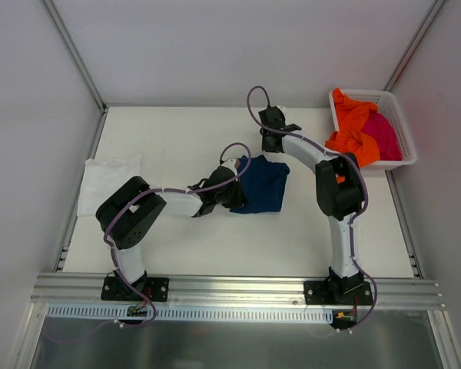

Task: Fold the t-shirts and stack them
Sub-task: Fold the long partially folded tshirt into a neat square

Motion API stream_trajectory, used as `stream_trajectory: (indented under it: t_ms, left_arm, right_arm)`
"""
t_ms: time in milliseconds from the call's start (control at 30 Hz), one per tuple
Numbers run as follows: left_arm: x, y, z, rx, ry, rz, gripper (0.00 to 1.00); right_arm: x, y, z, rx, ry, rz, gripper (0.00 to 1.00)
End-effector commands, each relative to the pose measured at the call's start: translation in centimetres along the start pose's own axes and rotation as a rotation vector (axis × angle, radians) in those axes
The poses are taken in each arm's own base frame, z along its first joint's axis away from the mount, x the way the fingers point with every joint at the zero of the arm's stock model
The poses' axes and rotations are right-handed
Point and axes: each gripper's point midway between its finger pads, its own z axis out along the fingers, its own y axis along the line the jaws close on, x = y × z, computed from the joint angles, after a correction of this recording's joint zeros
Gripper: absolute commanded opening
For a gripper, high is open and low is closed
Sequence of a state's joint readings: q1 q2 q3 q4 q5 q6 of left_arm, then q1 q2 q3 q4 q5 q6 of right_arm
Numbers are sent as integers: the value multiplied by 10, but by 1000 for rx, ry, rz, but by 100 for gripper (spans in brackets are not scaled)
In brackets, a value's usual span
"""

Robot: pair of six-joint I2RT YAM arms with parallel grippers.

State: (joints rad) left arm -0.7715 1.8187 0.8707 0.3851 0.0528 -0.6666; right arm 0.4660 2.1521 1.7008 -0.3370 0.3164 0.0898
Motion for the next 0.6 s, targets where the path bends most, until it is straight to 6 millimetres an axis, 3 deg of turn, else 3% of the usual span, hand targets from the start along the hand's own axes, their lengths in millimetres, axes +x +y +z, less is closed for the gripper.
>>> stream_trajectory:
  t_ms: [0,67,167,200,267,300,367,400,567]
  left_arm:
    - [30,19,-8,-59,99,-4,0]
    - [28,17,-7,-54,95,-3,0]
    - [22,12,-7,-45,88,6,0]
    - [22,11,-7,-45,90,7,0]
    - [20,10,-7,-44,87,7,0]
    - [20,10,-8,-42,87,9,0]
    - [19,10,-8,-42,85,11,0]
    - [20,10,-8,-44,85,11,0]
    - [18,8,-12,-38,80,12,0]
  right_arm:
    - [-11,-14,-1,46,-1,-21,0]
    - [-14,-18,-3,62,-13,-27,1]
    - [-29,-16,-25,27,-56,-26,1]
    - [-46,-13,-50,-16,-107,-7,1]
    - [-47,-13,-72,-53,-134,-6,0]
    - [-59,-12,-99,-83,-178,8,1]
    - [-48,-13,-113,-114,-166,1,0]
    - [-53,-15,-130,-132,-193,13,1]
    - [-30,-18,-147,-178,-179,24,1]
